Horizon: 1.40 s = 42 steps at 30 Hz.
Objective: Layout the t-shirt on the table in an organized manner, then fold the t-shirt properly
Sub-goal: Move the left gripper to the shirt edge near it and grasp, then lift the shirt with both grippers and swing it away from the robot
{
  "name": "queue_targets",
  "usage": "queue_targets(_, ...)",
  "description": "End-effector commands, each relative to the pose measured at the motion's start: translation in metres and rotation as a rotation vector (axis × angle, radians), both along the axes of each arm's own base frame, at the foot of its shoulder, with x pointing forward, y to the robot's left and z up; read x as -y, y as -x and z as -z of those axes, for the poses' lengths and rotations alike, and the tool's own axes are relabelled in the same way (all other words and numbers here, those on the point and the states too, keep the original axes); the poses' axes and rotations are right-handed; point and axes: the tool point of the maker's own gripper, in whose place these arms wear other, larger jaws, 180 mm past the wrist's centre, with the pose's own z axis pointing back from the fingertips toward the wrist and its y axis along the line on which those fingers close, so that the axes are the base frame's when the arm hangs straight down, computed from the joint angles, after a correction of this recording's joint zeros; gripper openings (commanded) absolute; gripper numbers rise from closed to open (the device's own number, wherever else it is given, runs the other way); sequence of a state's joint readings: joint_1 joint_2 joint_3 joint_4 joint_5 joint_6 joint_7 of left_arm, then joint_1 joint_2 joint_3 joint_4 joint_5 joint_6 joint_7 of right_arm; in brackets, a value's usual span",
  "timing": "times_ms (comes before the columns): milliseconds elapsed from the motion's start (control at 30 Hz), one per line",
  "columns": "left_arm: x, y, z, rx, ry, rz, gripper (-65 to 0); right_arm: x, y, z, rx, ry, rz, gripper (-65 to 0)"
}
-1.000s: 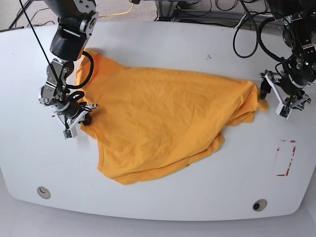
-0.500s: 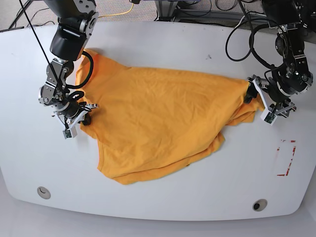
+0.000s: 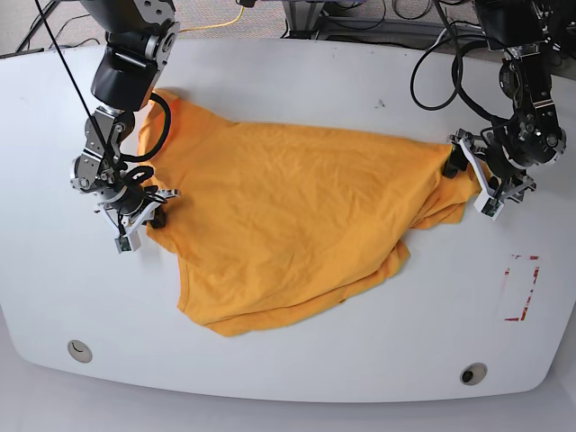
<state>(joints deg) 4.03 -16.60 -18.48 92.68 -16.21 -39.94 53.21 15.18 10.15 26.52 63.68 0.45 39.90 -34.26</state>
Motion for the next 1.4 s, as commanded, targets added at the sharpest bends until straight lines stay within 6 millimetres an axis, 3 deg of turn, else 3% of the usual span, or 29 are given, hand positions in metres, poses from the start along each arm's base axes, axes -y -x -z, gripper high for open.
queue_targets(0,-0.003,-0.009,-0.011,0.039,-0.001,0.004,-27.6,0.005,-0.012,-0.015,0.045,0.006,0.002,-63.4)
queue_targets(300,-0.005,-0.006,-0.003,0.015,0.008,-0.006,-44.9,0.005,-0.012,-0.016,0.049,0.008,0.002,-63.4)
queue_targets(500,-0.009,-0.005,-0.003,0.010,-0.018,-0.007,-65.0,0.006,-0.012,-0.016,0.048,0.012,0.001,-63.6)
queue_targets(600,-0.014,-0.005,-0.003,0.006,-0.055,-0.009,-65.0,0.007,-0.013,-0.019,0.055,0.020,0.001,-63.7)
queue_targets(867,-0.011,-0.022,-0.037,0.112,-0.093,0.014,-65.0,0.013,-0.014,-0.038,0.076,0.075,-0.007,-63.7)
queue_targets(1367,-0.009,-0.054,-0.127,0.355,-0.216,0.078,-65.0,0.031,-0.013,-0.125,0.176,0.303,-0.012,-63.7)
